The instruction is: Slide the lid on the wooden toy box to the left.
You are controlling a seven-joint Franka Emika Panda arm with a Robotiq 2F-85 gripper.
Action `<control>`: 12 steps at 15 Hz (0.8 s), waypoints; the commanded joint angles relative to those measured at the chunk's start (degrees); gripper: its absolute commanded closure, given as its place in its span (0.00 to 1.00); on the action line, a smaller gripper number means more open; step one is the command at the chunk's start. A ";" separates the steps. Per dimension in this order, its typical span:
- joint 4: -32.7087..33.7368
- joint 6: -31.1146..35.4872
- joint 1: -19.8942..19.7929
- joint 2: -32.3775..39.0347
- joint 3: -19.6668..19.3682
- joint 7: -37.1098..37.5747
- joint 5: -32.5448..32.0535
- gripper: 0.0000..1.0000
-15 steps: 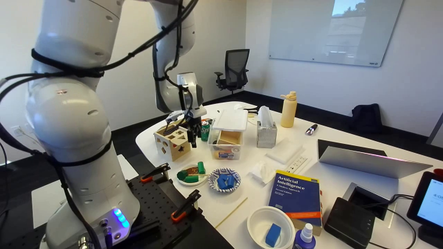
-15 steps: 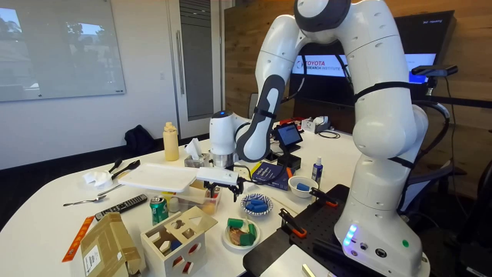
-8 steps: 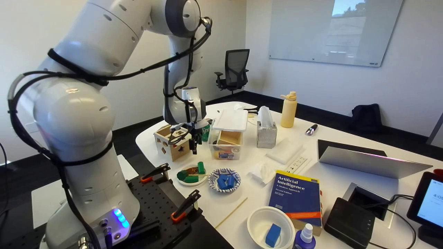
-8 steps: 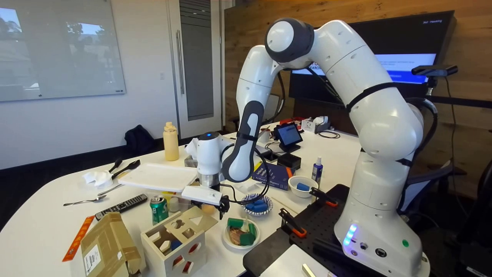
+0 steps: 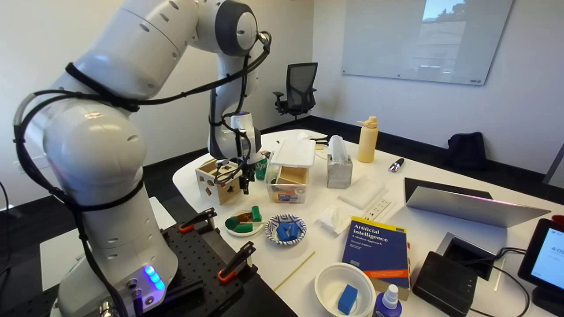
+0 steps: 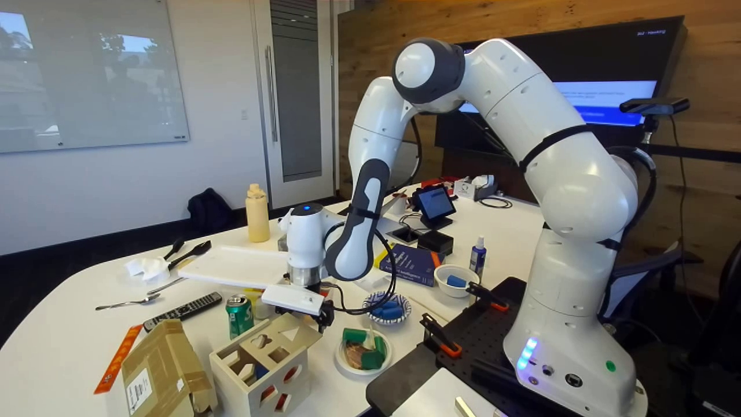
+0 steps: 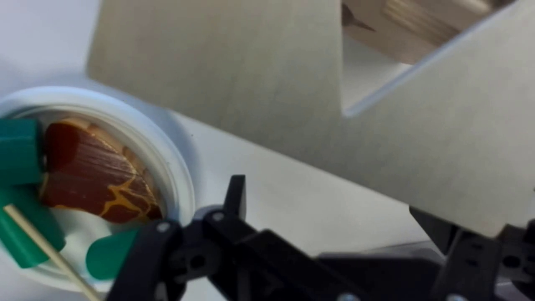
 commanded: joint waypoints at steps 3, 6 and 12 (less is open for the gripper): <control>-0.15 1.21 -0.40 -0.14 2.35 -0.21 0.29 0.00; -0.11 1.16 -0.76 0.05 3.55 -0.57 0.30 0.00; 0.25 0.88 -1.17 0.55 5.26 -1.70 0.12 0.00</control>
